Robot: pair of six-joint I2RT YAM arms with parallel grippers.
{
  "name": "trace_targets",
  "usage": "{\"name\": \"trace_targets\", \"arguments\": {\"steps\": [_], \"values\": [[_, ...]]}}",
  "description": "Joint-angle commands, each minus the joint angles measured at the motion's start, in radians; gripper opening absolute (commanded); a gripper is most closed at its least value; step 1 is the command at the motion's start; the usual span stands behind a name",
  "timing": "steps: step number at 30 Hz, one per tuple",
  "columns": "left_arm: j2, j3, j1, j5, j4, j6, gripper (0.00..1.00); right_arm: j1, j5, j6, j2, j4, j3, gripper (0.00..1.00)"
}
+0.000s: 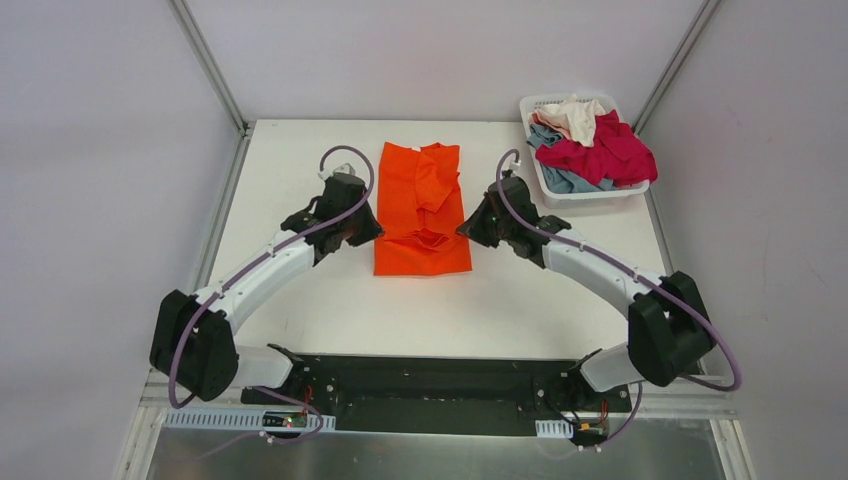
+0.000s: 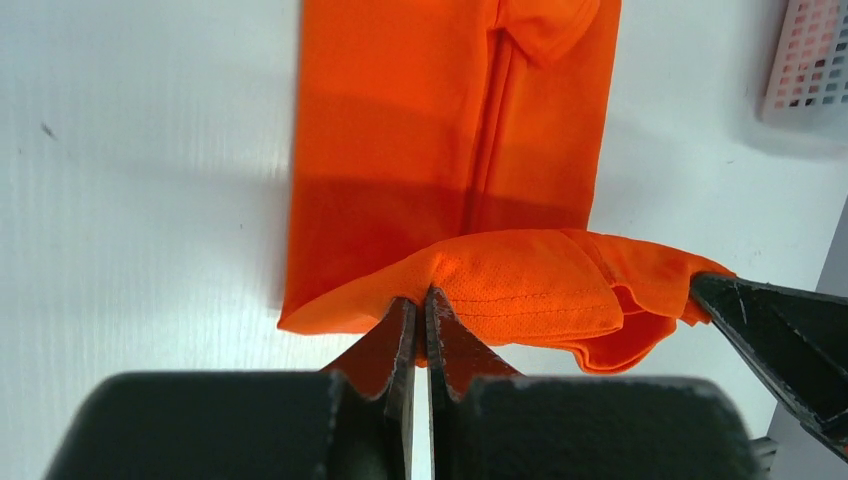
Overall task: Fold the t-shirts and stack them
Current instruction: Fold the folded rectangular tshirt in 1/3 of the way
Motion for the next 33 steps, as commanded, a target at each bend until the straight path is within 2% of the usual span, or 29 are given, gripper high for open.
{"name": "trace_targets", "arguments": {"steps": [1,6,15,27,33], "values": [[0.075,0.098,0.052,0.052,0.026,0.074,0.0,-0.051,-0.074,-0.037,0.095,0.042,0.103,0.0],[0.194,0.17,0.115,0.145,0.033,0.097,0.0,-0.099,-0.144,-0.041,0.186,0.069,0.162,0.0],[0.375,0.277,0.169,0.19,0.038,0.127,0.0,-0.147,-0.211,-0.056,0.326,0.091,0.265,0.0],[0.531,0.368,0.205,0.26,0.038,0.143,0.0,-0.19,-0.211,-0.018,0.427,0.113,0.295,0.0],[0.575,0.393,0.215,0.281,0.038,0.146,0.04,-0.204,-0.218,-0.002,0.456,0.153,0.296,0.0]]}}
